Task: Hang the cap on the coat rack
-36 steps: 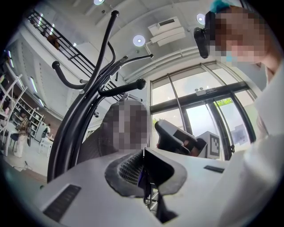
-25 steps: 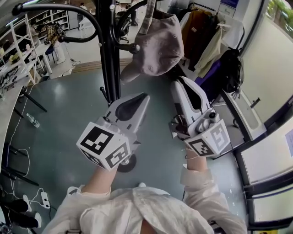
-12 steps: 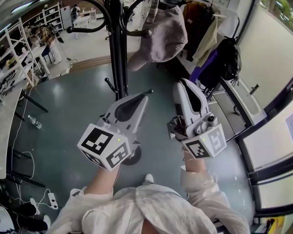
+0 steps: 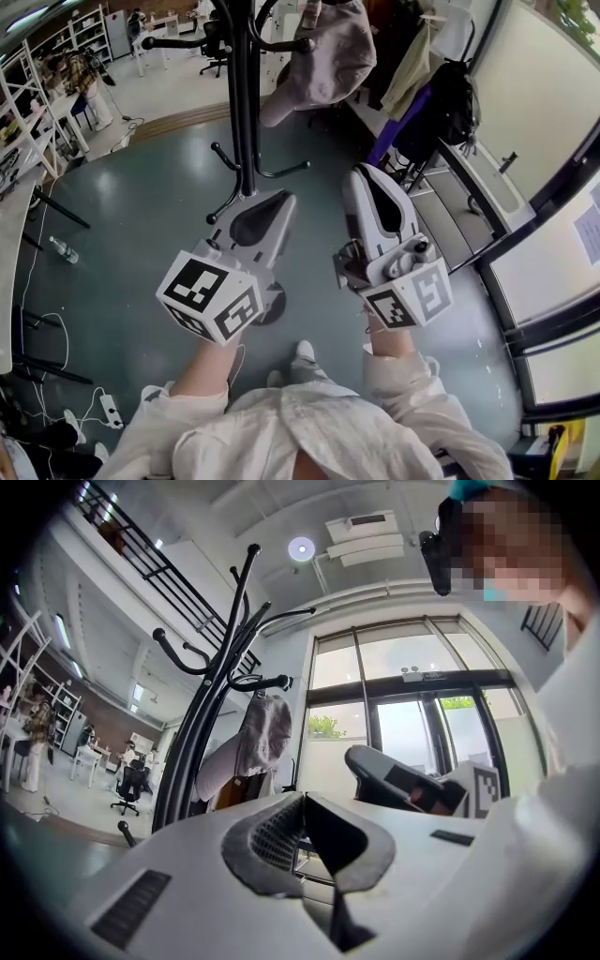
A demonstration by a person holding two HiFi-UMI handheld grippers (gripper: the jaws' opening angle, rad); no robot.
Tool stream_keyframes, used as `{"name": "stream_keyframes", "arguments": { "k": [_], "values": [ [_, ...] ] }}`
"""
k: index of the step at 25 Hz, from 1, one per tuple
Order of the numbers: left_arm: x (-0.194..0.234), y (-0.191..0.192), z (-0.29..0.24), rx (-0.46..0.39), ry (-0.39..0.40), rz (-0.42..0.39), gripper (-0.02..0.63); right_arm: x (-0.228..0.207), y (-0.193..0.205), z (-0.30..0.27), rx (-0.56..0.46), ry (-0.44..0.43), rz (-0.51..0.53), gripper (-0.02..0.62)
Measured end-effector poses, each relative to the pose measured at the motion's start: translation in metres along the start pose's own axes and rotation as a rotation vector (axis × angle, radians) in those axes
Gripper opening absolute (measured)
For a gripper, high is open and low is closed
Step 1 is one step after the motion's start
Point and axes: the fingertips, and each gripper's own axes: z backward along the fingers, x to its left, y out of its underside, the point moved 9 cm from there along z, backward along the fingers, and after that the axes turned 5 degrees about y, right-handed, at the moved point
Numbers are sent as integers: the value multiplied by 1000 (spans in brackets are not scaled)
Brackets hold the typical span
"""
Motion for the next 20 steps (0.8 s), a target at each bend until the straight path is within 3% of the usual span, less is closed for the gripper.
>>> {"name": "stream_keyframes", "arguments": {
  "k": [11, 20],
  "values": [
    [-14, -4, 14, -1, 17, 1, 17, 32, 4, 13, 136, -8, 82, 17],
    [-21, -10, 5, -26, 6, -36, 17, 20, 2, 9, 174, -27, 57, 17]
  ]
}}
